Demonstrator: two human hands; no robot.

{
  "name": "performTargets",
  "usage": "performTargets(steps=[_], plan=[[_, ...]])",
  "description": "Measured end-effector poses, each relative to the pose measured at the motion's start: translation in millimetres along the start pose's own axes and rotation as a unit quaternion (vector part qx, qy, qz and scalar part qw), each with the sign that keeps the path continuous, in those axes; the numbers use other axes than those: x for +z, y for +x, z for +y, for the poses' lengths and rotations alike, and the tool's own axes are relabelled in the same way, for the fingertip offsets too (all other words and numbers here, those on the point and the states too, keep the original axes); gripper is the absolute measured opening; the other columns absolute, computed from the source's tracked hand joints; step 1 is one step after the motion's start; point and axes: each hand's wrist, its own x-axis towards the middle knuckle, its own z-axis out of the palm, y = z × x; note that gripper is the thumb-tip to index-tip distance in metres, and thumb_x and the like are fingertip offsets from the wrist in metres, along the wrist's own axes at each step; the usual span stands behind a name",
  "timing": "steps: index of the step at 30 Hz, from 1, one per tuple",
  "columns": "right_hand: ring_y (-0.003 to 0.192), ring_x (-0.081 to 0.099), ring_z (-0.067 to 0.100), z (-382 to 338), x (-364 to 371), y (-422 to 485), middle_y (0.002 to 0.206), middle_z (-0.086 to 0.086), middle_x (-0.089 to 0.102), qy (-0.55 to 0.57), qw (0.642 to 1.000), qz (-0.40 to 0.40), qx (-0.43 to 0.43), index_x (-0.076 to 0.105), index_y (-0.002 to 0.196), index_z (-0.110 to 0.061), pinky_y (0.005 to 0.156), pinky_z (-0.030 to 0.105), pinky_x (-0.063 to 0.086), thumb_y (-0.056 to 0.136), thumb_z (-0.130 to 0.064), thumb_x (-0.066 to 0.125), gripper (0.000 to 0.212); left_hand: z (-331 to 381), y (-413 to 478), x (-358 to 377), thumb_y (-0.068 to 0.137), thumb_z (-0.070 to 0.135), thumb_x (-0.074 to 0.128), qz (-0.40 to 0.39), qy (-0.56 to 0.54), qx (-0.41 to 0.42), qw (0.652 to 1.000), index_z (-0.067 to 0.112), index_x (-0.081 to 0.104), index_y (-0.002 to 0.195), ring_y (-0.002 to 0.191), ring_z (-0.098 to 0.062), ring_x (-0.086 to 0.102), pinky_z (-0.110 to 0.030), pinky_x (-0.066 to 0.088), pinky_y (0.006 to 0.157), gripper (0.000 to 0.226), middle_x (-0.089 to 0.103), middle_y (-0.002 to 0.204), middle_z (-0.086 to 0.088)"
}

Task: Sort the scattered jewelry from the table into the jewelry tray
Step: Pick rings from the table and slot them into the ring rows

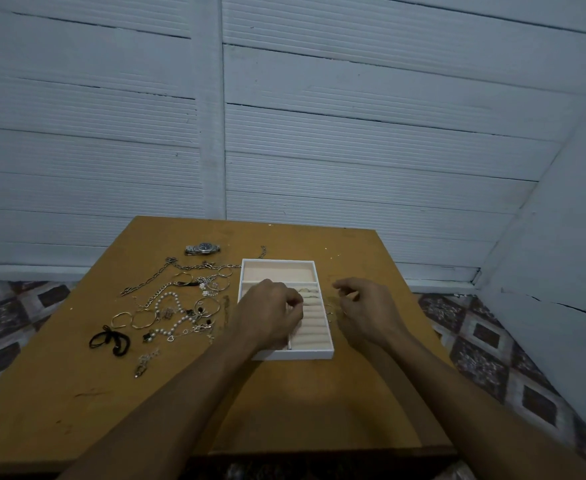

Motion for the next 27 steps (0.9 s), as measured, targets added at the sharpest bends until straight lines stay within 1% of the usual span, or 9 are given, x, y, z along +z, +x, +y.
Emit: performTargets(steps=[3, 6, 10, 13, 16, 19, 22, 27], plan=[[0.095, 0.059, 0.011, 22, -16, -3, 0.116, -0.002, 0.067, -0.021, 0.999, 0.029, 0.025, 0.067, 0.119, -0.020, 0.079, 0.024, 0.048, 0.092, -0.013, 0.058, 0.030, 11, 8, 14, 0.087, 0.033, 0.055, -0.013, -0.005, 0.025, 1.000, 0.022, 0.076, 0.102, 0.098, -0.019, 0.056, -0.037, 0.049, 0.082, 0.027, 0.073, 0.099, 0.002], [0.099, 0.060, 0.012, 45, -29, -3, 0.118, 0.000, 0.067, -0.044, 0.997, 0.029, 0.052, 0.066, 0.120, -0.019, 0.086, 0.029, 0.049, 0.092, -0.013, 0.057, 0.030, 24, 18, 28, 0.086, 0.034, 0.058, -0.027, 0.024, 0.050, 0.998, 0.025, 0.077, 0.098, 0.101, -0.018, 0.055, -0.037, 0.048, 0.084, 0.024, 0.073, 0.098, 0.005], [0.101, 0.059, 0.016, 65, -37, -4, 0.116, 0.002, 0.066, -0.068, 0.994, 0.006, 0.084, 0.066, 0.120, -0.016, 0.088, 0.031, 0.048, 0.092, -0.014, 0.054, 0.030, 42, 33, 39, 0.087, 0.034, 0.059, -0.058, 0.073, 0.042, 0.995, 0.026, 0.075, 0.102, 0.114, -0.020, 0.046, -0.034, 0.040, 0.091, 0.023, 0.068, 0.110, 0.005], [0.097, 0.058, 0.016, 73, -37, -3, 0.114, 0.002, 0.065, -0.073, 0.993, -0.030, 0.090, 0.064, 0.121, -0.017, 0.086, 0.034, 0.050, 0.093, -0.016, 0.053, 0.030, 50, 40, 45, 0.090, 0.036, 0.053, -0.089, 0.119, 0.026, 0.989, 0.026, 0.072, 0.107, 0.122, -0.022, 0.039, -0.037, 0.034, 0.096, 0.028, 0.061, 0.119, 0.002], [0.089, 0.058, 0.011, 78, -35, -2, 0.106, -0.001, 0.064, -0.071, 0.993, -0.048, 0.077, 0.064, 0.121, -0.015, 0.080, 0.029, 0.051, 0.094, -0.017, 0.054, 0.028, 53, 43, 48, 0.089, 0.034, 0.052, -0.133, 0.145, 0.003, 0.980, 0.022, 0.071, 0.110, 0.130, -0.027, 0.031, -0.043, 0.029, 0.103, 0.031, 0.055, 0.127, -0.002], [0.087, 0.058, 0.010, 80, -33, -1, 0.104, -0.001, 0.064, -0.069, 0.995, -0.044, 0.064, 0.065, 0.120, -0.014, 0.076, 0.025, 0.049, 0.094, -0.017, 0.055, 0.027, 50, 44, 51, 0.086, 0.033, 0.055, -0.152, 0.159, -0.011, 0.976, 0.021, 0.070, 0.110, 0.132, -0.028, 0.027, -0.045, 0.028, 0.104, 0.031, 0.051, 0.130, -0.004], [0.092, 0.056, 0.010, 82, -33, 0, 0.111, 0.001, 0.065, -0.072, 0.995, -0.041, 0.058, 0.066, 0.119, -0.014, 0.080, 0.025, 0.046, 0.093, -0.017, 0.057, 0.028, 49, 47, 54, 0.087, 0.031, 0.056, -0.162, 0.170, -0.015, 0.972, 0.021, 0.070, 0.110, 0.136, -0.030, 0.024, -0.045, 0.026, 0.104, 0.029, 0.049, 0.133, -0.003], [0.098, 0.058, 0.013, 84, -31, 2, 0.113, -0.001, 0.065, -0.079, 0.994, -0.043, 0.062, 0.066, 0.119, -0.017, 0.083, 0.027, 0.046, 0.093, -0.023, 0.058, 0.028, 51, 52, 60, 0.087, 0.026, 0.058, -0.167, 0.166, -0.024, 0.972, 0.019, 0.067, 0.113, 0.136, -0.029, 0.023, -0.046, 0.025, 0.104, 0.028, 0.047, 0.136, -0.004]])
